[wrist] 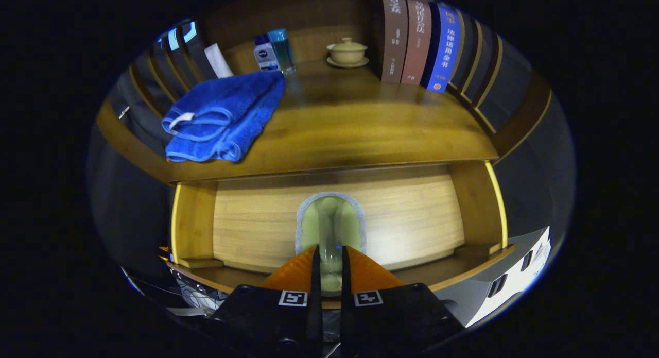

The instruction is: Pull open the drawer, take out the items inside it, and place them on the countertop above the cabinet.

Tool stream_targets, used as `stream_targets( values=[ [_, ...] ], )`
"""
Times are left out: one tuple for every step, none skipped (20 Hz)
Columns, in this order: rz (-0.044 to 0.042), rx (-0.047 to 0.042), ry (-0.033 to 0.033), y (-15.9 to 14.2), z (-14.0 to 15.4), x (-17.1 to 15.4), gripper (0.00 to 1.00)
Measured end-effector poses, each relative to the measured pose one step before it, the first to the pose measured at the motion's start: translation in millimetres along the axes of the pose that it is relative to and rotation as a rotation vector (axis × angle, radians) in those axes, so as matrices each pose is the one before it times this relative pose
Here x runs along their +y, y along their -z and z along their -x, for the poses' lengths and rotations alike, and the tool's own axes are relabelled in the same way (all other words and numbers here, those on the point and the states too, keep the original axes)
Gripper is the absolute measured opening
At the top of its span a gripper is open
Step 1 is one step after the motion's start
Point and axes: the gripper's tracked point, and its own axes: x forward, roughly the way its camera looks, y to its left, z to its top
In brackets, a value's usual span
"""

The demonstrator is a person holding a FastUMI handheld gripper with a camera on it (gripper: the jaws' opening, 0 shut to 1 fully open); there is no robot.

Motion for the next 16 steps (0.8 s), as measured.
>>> stream_targets(
  values=[
    [-0.00173, -0.01421, -0.01035, -8.01, 10.27, 2.38, 0.18],
    [0.00157, -0.01272, -0.0004, -8.82, 9.82, 0.46, 0.18],
    [0.00638, -0.01461, 0.0035, -10.44, 7.33, -1.03, 0.18],
    [0.00555, -0.01521, 0.00456, -11.93, 4.57, -1.0, 0.18],
    [0.00185, -0.01437, 0.00153, -12.85, 1.84, -0.59, 0.18],
    [-0.00366, -0.01307, 0.00165, -13.37, -0.75, -0.17, 0.18],
    [-0.00903, -0.00912, 0.00006, -12.05, -3.35, -0.16, 0.18],
    [-0.0066, -0.0024, 0.00131, -10.8, -4.72, 1.99, 0.18],
    [0.00152, -0.00417, -0.0011, -10.41, -6.64, 1.71, 0.18],
    [0.01406, -0.00032, 0.00354, -10.77, -6.3, 1.52, 0.18],
    [0.01483, -0.00145, 0.0054, -7.9, -8.59, 1.47, 0.18],
    [0.01336, 0.00515, 0.00643, -6.13, -7.76, 0.91, 0.18],
    [0.0107, 0.00519, -0.00194, -6.09, -6.85, 3.78, 0.18],
    [0.00634, 0.00293, -0.0035, -6.3, -7.08, 2.88, 0.18],
    [0.00694, 0.00524, -0.00532, -5.17, -8.45, 3.05, 0.18],
    [0.0053, 0.0056, 0.00593, -5.02, -8.06, -0.19, 0.18]
  ],
)
